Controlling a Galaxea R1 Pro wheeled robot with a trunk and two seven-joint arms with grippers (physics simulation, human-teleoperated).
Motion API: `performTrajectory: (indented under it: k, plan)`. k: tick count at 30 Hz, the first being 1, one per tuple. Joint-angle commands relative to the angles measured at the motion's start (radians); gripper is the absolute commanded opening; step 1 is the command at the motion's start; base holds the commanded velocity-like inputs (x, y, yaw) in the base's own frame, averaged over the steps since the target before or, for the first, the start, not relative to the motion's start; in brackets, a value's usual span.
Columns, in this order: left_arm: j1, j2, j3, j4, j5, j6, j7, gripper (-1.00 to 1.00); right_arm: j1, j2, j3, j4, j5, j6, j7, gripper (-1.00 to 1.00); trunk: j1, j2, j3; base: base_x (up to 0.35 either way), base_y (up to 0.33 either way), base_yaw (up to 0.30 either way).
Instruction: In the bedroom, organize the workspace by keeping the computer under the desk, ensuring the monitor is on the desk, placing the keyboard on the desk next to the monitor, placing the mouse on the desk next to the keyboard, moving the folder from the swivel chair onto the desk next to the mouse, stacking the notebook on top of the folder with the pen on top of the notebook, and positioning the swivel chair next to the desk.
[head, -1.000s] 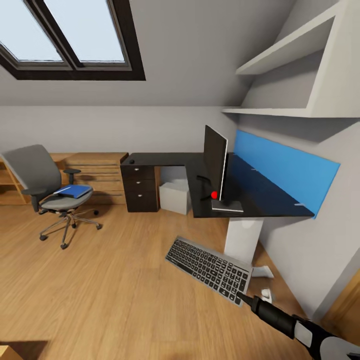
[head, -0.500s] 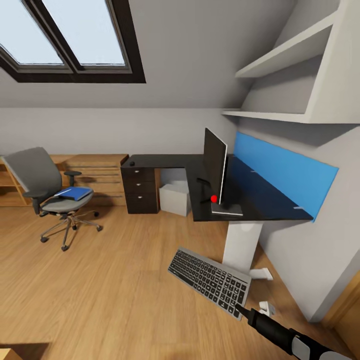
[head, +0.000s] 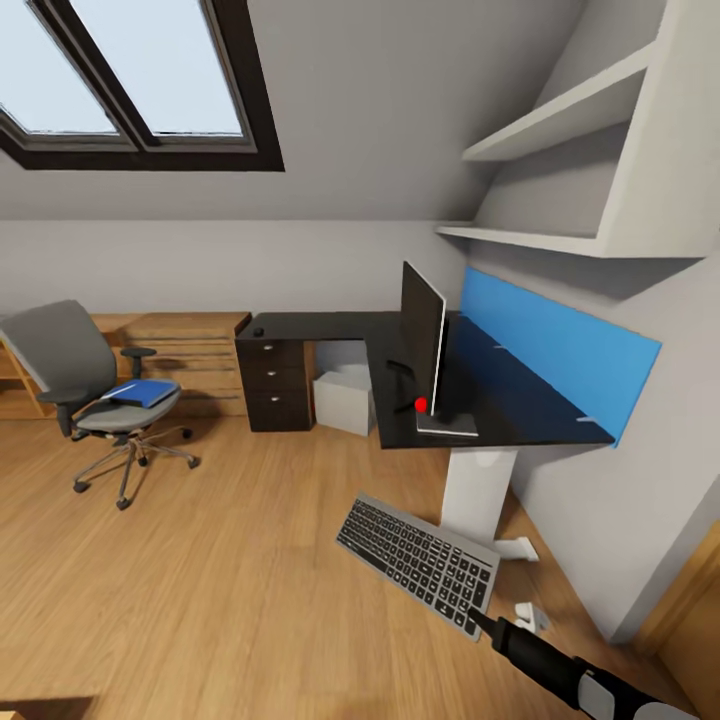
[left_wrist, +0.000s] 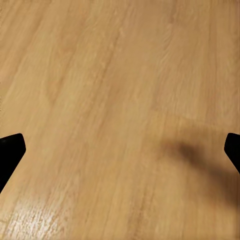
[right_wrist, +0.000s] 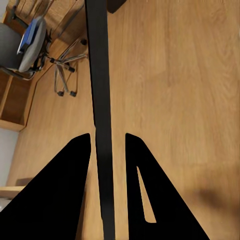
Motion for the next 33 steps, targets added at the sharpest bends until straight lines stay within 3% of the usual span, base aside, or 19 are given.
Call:
performTrajectory:
  k: [1,14,26,31,33]
  plan:
    - [-0.001,0.000,-0.003,0.001,0.010,-0.004,-0.002,1.00,-0.001,0.004,-0.008,0.002,0.004,-0.007,0.001,-1.00,-0.004,0.007,0.003,0.000,0.000,0.000]
    - [-0.001,0.007,-0.002,0.001,0.011,-0.010,-0.002,1.00,0.000,0.018,-0.008,0.002,0.005,-0.045,-0.008,-1.00,-0.012,0.021,0.025,0.004,0.007,0.000]
    - [-0.001,0.022,-0.001,0.001,0.013,-0.010,-0.003,1.00,0.000,0.019,-0.008,0.002,0.005,-0.044,-0.012,-1.00,-0.012,0.021,0.026,0.180,0.234,0.000]
    - [-0.001,0.022,-0.001,0.001,0.014,-0.010,-0.003,1.00,0.000,0.022,-0.008,0.002,0.004,-0.044,-0.057,-1.00,-0.012,0.021,0.026,0.204,0.260,0.000]
    - [-0.001,0.022,-0.001,0.001,0.014,-0.010,-0.003,1.00,0.001,0.045,-0.008,0.002,0.003,-0.044,-0.093,-1.00,-0.012,0.021,0.026,0.204,0.261,0.000]
